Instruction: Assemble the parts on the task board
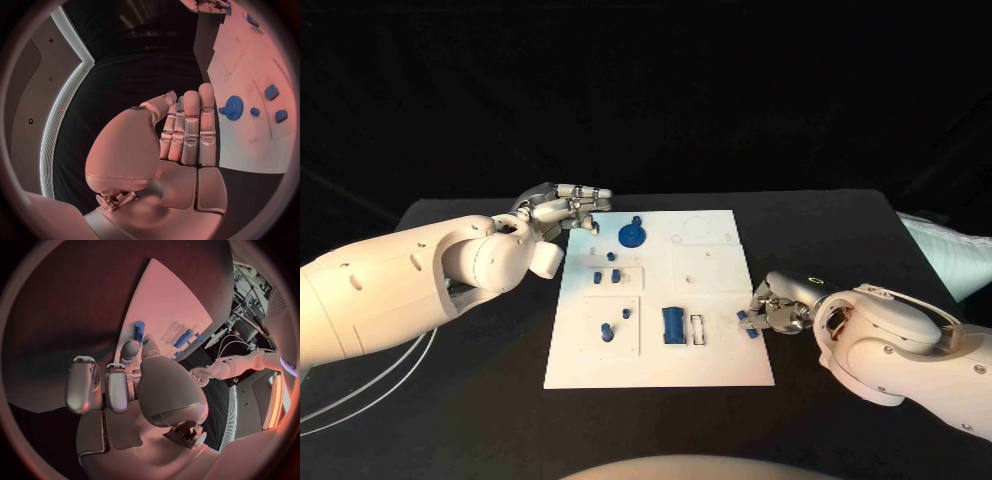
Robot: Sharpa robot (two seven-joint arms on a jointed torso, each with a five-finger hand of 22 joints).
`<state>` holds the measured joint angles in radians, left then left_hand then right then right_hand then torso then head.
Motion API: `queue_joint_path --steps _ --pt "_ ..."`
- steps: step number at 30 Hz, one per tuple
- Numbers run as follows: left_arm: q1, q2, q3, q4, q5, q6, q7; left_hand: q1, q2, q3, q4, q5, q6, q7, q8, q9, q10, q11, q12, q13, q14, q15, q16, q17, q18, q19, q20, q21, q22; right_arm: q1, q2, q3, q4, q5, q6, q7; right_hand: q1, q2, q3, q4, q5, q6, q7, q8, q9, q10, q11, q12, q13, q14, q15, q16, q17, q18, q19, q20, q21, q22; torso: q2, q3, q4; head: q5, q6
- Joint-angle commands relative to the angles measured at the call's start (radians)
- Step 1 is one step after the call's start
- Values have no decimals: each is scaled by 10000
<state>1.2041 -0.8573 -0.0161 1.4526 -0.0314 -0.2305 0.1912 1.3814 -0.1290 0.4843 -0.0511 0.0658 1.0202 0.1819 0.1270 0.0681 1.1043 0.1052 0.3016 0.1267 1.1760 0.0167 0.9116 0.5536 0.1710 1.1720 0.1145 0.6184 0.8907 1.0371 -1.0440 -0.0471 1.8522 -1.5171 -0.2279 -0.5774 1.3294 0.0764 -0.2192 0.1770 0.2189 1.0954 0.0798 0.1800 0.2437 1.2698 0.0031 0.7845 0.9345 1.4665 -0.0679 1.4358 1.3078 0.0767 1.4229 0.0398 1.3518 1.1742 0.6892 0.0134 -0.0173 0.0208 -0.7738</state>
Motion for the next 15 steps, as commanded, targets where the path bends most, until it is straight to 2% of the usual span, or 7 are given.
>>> queue_joint_path --steps 1,7,15 --pt "4 5 5 23 -6 118 65 -18 75 -61 -20 22 -72 8 48 -4 -81 -22 22 13 -24 7 -19 -12 115 56 13 -62 -11 -114 98 -52 -51 -415 585 -130 -26 -66 5 32 -47 72 30 -52 -10 134 -2 83 75 648 11 -61 590 38 -19 -9 -31 13 6 4 7 17 -34" --pt "4 -12 5 23 -6 120 55 -18 75 -61 -20 22 -72 8 48 -4 -81 -22 22 13 -24 7 -19 -12 115 56 13 -62 -11 -182 219 -53 -59 -1216 1382 -152 308 -258 50 -184 -439 131 14 -68 8 208 -24 163 167 657 -12 -53 617 27 3 -33 -14 58 0 -6 -4 48 -60" --pt "4 -18 5 24 -6 140 25 -18 75 -61 -20 22 -72 8 48 -4 -81 -22 22 13 -24 7 -19 -12 115 56 13 -62 -11 -241 352 -63 -68 -2650 2336 -192 562 -378 96 -378 -631 150 15 -97 17 202 -28 117 163 650 -18 -81 592 27 -2 -40 -28 51 -5 0 1 45 -78"
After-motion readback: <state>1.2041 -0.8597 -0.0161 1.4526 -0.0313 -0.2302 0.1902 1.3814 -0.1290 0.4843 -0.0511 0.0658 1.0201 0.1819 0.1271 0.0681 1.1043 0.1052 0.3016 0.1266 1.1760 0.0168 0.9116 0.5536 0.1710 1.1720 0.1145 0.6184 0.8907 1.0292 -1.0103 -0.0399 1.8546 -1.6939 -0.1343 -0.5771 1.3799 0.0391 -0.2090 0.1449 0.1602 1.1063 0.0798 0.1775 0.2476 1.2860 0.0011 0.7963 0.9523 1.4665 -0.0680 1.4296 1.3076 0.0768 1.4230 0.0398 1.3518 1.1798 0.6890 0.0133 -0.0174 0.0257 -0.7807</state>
